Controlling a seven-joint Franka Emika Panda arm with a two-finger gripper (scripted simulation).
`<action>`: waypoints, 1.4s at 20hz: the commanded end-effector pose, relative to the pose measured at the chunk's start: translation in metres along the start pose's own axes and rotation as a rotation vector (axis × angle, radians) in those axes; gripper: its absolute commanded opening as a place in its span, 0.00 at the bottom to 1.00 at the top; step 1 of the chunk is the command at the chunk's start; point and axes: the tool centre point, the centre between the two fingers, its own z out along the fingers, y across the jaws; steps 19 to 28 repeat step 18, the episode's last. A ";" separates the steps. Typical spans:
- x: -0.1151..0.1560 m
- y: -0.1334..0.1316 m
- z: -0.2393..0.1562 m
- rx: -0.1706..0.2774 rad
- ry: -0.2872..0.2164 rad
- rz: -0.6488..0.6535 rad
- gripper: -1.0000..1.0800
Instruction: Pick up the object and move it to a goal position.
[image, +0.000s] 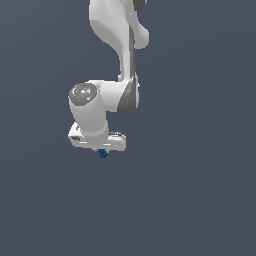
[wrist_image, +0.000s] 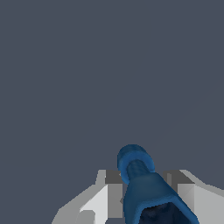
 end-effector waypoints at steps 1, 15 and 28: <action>-0.007 0.004 -0.024 0.001 0.001 0.000 0.00; -0.030 0.020 -0.110 0.001 0.001 0.000 0.00; -0.030 0.020 -0.114 0.001 0.001 0.000 0.00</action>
